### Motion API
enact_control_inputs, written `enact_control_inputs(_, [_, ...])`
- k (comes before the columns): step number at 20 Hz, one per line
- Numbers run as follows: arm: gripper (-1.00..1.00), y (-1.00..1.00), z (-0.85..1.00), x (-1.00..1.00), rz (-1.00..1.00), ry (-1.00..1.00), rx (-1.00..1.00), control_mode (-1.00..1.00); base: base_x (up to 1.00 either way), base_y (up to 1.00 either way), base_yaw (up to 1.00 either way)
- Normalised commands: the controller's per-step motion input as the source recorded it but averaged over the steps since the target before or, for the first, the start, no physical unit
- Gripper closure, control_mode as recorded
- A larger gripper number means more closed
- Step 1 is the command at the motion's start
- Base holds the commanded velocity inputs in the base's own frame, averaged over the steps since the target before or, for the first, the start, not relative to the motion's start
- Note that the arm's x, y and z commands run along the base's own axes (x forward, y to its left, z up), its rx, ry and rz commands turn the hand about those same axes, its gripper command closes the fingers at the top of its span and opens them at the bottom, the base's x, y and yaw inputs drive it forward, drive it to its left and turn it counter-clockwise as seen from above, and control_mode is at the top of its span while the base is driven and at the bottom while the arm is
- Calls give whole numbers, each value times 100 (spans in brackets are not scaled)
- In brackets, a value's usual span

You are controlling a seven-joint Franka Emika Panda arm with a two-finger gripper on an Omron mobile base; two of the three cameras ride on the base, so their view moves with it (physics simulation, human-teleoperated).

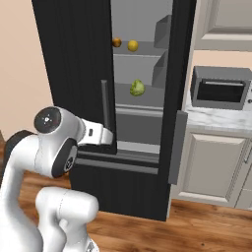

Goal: Place the pear in the correct fridge rack based on whether it is a fruit or vegetable. Finally, close the fridge door.

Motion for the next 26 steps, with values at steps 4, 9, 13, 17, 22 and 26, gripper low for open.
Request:
enact_control_inputs(4, [-100,-100,0,-100,0,-2,9,-100,0,0,0])
enact_control_inputs(9, [-100,-100,0,-100,-4,-2,10,-100,0,0,0])
enact_control_inputs(13, [-100,-100,0,-96,-7,0,10,-100,0,0,0])
enact_control_inputs(17, [-100,-100,0,-13,-11,0,1,-100,0,0,0])
enact_control_inputs(22, [-100,-93,0,43,0,0,1,-100,0,0,0])
enact_control_inputs(26, [-100,-44,0,72,5,0,1,-100,0,0,0])
